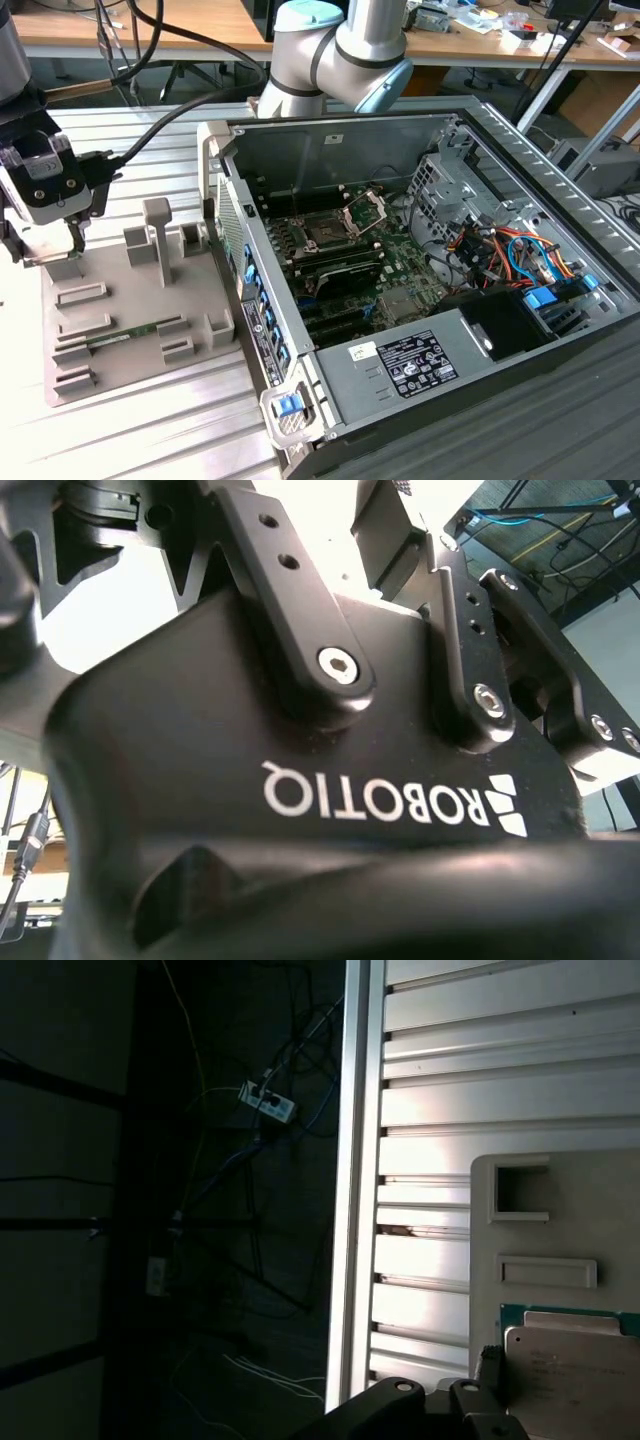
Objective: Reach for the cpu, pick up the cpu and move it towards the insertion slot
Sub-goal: 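Pick up the cpu and move it towards the insertion slot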
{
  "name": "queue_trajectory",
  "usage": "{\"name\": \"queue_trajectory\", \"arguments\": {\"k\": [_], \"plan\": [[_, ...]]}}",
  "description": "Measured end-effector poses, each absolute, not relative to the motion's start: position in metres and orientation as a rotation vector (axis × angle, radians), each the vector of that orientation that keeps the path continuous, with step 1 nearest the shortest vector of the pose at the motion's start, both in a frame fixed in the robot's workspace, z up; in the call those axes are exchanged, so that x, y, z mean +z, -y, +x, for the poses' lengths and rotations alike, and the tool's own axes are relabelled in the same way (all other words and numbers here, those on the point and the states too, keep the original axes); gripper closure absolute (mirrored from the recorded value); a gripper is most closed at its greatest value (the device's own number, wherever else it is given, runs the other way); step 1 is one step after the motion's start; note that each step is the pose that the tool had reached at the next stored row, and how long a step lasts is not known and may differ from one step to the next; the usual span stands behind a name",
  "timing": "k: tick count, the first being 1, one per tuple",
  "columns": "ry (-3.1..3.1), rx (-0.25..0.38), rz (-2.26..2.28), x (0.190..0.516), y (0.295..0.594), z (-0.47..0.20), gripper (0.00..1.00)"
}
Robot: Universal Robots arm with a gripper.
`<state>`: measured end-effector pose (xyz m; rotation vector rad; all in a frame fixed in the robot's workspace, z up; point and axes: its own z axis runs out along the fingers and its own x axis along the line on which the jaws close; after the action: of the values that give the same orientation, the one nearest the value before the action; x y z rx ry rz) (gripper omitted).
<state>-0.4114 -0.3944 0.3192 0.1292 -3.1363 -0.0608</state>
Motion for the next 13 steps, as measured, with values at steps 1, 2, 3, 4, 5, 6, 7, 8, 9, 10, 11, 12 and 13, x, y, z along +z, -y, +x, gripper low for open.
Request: {"name": "queue_trajectory", "arguments": {"k": [1,2,3,4,5,6,7,8,9,10,11,12,13], "plan": [[3.136,-0.061,0.129,0.3197,0.3944,-0.4114,0.45],[3.136,-0.061,0.129,0.3201,0.3944,-0.4114,0.45],[3.136,-0.061,0.129,0.3205,0.3944,-0.4114,0.45],[3.136,-0.061,0.129,0.3208,0.3944,-0.4114,0.45],[3.136,-0.061,0.129,0.3211,0.3944,-0.4114,0.45],[3.136,-0.061,0.129,0.3214,0.3944,-0.4114,0.45],[3.136,-0.061,0.129,0.3217,0.3944,-0.4114,0.45],[3.136,-0.061,0.129,0.3223,0.3944,-0.4114,0.45],[3.136,-0.061,0.129,0.3228,0.3944,-0.4114,0.45],[3.136,-0.061,0.129,0.3231,0.3944,-0.4114,0.45],[3.136,-0.061,0.129,0.3236,0.3944,-0.4114,0.45],[3.136,-0.061,0.129,0.3239,0.3945,-0.4114,0.45],[3.136,-0.061,0.129,0.3243,0.3944,-0.4114,0.45]]}}
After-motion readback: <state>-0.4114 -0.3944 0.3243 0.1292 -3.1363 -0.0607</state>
